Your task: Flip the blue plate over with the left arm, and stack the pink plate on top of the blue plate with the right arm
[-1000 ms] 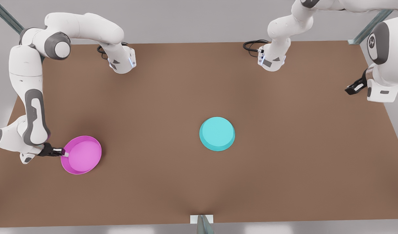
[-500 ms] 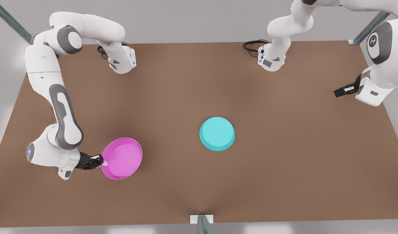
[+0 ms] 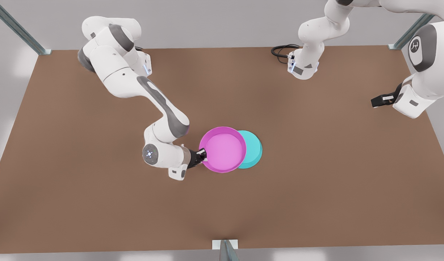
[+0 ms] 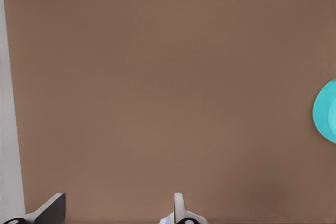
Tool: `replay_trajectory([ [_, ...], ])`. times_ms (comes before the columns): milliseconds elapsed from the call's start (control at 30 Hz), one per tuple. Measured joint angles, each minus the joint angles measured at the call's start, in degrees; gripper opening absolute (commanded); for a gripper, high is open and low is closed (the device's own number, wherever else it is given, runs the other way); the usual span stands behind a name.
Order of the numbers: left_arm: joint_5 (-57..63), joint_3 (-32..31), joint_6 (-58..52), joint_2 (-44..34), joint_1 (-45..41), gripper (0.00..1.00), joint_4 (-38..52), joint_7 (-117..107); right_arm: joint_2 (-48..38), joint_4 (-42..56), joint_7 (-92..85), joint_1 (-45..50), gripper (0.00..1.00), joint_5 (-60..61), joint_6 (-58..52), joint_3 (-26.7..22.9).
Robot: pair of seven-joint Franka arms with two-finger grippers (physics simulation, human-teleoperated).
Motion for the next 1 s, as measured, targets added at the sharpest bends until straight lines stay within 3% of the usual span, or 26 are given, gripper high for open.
replay_trajectory([
  [867, 0.05, 0.00, 0.79, 0.98, 0.00, 1.00, 0.33, 3.94, 5.93, 1.46, 18.28, 9.01, 0.21, -1.18, 8.09, -0.55],
  [900, 0.06, 0.00, 0.82, 1.02, 0.01, 1.00, 0.33, 4.00, 6.00, 1.45, 18.58, 9.06, 0.29, -1.21, 8.14, -0.55],
  [933, 0.06, 0.00, 0.85, 1.04, 0.01, 1.00, 0.33, 4.06, 6.08, 1.43, 18.93, 9.08, 1.00, -1.36, 8.13, -0.55],
  [1000, 0.07, 0.00, 0.92, 1.06, 0.01, 1.00, 0.33, 4.17, 6.14, 1.44, 19.56, 9.08, 1.00, -1.80, 8.14, -0.55],
])
